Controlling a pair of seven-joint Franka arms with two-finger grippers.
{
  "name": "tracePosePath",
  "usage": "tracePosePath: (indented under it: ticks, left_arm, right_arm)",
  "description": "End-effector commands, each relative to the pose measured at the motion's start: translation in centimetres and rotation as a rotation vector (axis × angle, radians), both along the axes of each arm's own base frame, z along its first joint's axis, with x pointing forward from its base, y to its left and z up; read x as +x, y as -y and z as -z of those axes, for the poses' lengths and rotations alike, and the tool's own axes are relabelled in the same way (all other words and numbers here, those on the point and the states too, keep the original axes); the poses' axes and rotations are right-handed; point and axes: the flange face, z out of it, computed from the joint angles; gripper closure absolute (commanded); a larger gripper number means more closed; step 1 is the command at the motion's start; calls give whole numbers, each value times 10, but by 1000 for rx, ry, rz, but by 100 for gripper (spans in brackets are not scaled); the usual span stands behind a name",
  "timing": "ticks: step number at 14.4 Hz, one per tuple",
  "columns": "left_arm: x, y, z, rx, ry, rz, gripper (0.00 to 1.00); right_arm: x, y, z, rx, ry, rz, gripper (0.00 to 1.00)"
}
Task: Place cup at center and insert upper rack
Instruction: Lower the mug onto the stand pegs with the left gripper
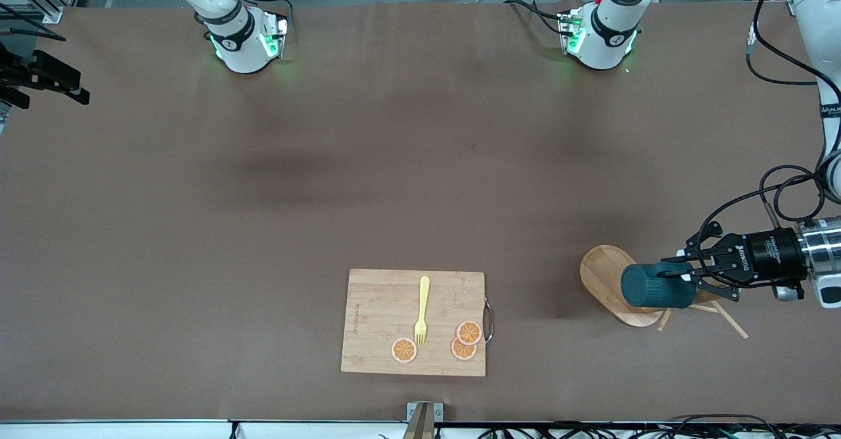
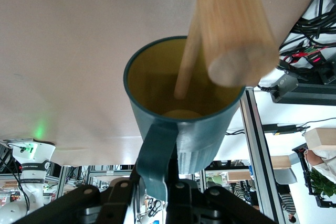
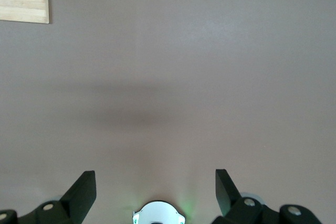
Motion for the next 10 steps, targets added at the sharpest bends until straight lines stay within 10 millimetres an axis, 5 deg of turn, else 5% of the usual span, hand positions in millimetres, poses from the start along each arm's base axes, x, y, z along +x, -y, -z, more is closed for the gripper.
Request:
tracePosePath:
  ticks: [1, 6, 8, 9, 10]
  left_arm:
    - [-2, -29, 10, -25, 28, 11, 99]
    - [-3, -36, 23, -41, 35, 25, 97]
    - [-2, -36, 29, -47, 28, 23, 86]
    - [-2, -36, 30, -49, 27, 22, 65]
    - [-2, -36, 34, -52, 19, 20, 29]
  right_arm:
    - [-6, -1, -3, -2, 12, 6, 0]
    - [-6, -2, -2, -1, 12, 6, 0]
    - [-6, -2, -2, -1, 12, 6, 0]
    - [-6, -2, -2, -1, 12, 6, 0]
    - [-6, -2, -2, -1, 12, 6, 0]
